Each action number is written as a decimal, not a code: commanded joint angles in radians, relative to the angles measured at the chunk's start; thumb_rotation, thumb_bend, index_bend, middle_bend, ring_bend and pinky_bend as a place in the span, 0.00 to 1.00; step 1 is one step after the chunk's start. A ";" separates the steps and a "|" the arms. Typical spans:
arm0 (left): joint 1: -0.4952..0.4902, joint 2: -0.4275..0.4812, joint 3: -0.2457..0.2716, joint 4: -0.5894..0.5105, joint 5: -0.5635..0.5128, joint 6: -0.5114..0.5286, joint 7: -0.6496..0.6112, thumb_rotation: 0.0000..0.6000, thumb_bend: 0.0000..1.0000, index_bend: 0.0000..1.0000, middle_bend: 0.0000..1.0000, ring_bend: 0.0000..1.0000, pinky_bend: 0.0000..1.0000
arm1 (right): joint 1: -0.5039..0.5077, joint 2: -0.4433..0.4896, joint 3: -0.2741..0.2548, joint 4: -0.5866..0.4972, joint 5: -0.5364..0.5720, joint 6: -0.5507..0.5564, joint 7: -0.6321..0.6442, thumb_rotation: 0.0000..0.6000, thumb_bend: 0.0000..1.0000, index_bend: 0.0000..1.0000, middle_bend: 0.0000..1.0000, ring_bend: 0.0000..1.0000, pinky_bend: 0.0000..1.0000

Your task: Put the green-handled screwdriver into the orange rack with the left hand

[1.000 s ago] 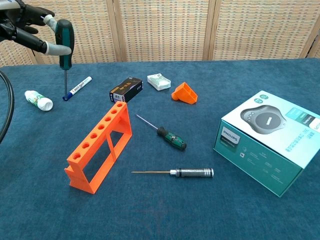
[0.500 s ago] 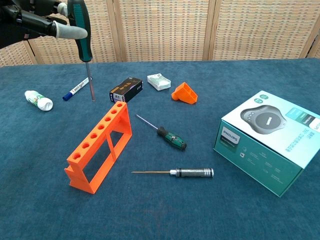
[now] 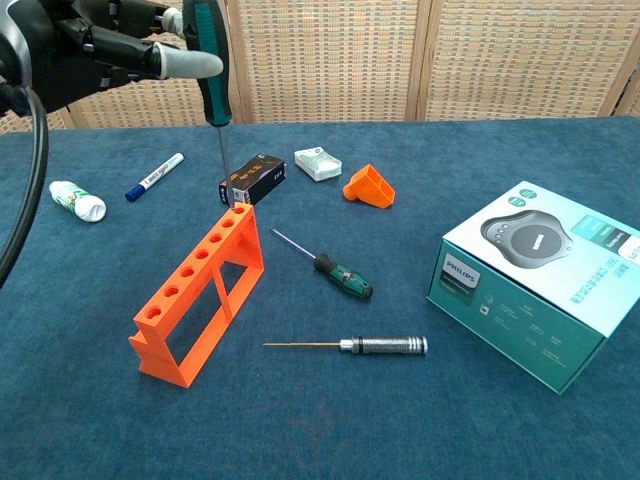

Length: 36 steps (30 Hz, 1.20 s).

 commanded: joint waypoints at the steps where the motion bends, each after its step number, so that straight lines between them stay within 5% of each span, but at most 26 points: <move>1: -0.009 -0.008 -0.006 0.000 -0.008 -0.002 -0.004 1.00 0.30 0.59 0.05 0.00 0.00 | 0.000 0.000 0.000 0.000 -0.001 0.001 0.001 1.00 0.26 0.00 0.00 0.00 0.00; 36: -0.006 0.019 0.037 -0.003 -0.020 0.003 0.006 1.00 0.30 0.61 0.05 0.00 0.00 | -0.001 0.001 0.001 0.002 0.001 0.004 0.004 1.00 0.26 0.00 0.00 0.00 0.00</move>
